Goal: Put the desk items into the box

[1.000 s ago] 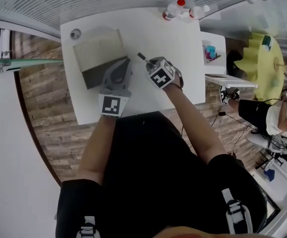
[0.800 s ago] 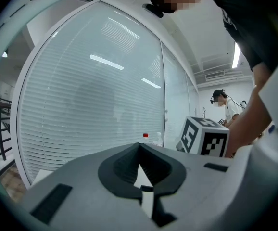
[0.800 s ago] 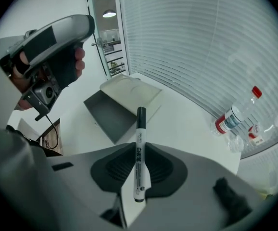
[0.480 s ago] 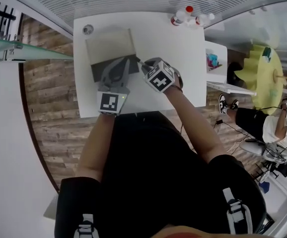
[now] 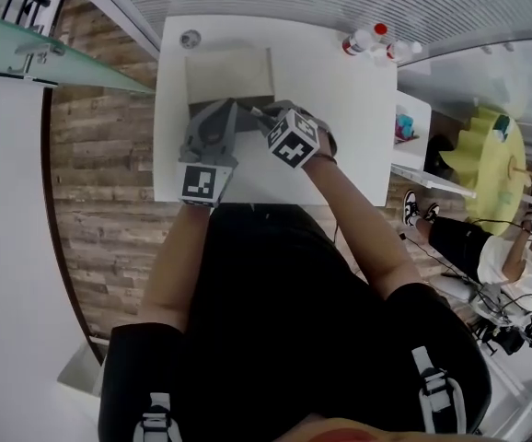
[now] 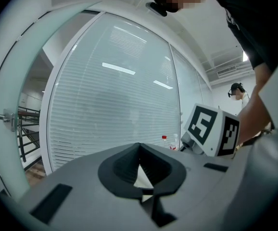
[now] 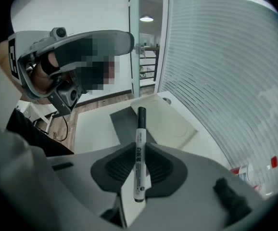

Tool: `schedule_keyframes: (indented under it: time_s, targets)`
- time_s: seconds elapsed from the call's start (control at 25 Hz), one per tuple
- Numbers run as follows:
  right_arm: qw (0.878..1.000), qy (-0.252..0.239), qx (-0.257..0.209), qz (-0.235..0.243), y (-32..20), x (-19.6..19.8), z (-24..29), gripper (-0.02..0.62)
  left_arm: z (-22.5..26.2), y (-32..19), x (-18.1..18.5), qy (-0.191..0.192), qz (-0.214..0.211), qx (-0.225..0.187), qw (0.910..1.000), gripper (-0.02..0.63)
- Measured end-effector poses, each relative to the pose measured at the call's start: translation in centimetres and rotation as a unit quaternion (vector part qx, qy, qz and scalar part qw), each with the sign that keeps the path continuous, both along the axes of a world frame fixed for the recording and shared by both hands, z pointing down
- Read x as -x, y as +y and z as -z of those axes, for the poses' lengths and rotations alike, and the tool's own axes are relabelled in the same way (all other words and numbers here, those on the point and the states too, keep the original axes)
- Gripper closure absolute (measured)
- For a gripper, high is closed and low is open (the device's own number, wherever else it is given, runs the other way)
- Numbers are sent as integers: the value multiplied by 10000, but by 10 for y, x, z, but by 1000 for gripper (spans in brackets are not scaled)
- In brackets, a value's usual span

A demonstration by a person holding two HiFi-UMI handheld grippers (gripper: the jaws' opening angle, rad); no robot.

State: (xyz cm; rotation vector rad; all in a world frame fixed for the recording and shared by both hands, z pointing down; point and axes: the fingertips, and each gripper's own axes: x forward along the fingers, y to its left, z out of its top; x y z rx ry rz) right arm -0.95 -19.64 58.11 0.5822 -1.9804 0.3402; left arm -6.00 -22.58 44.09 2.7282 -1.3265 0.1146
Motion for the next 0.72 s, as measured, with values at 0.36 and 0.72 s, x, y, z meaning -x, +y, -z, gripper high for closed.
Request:
schedule_keyframes:
  time_s: [0.36, 0.72]
  targets:
    - [9983, 153, -9, 565, -4, 34, -20, 526, -22, -2, 38, 5, 330, 110, 9994, 604]
    - [9940, 295, -7, 1056, -4, 62, -39, 526, -40, -8, 63, 2, 517, 298, 9982, 603]
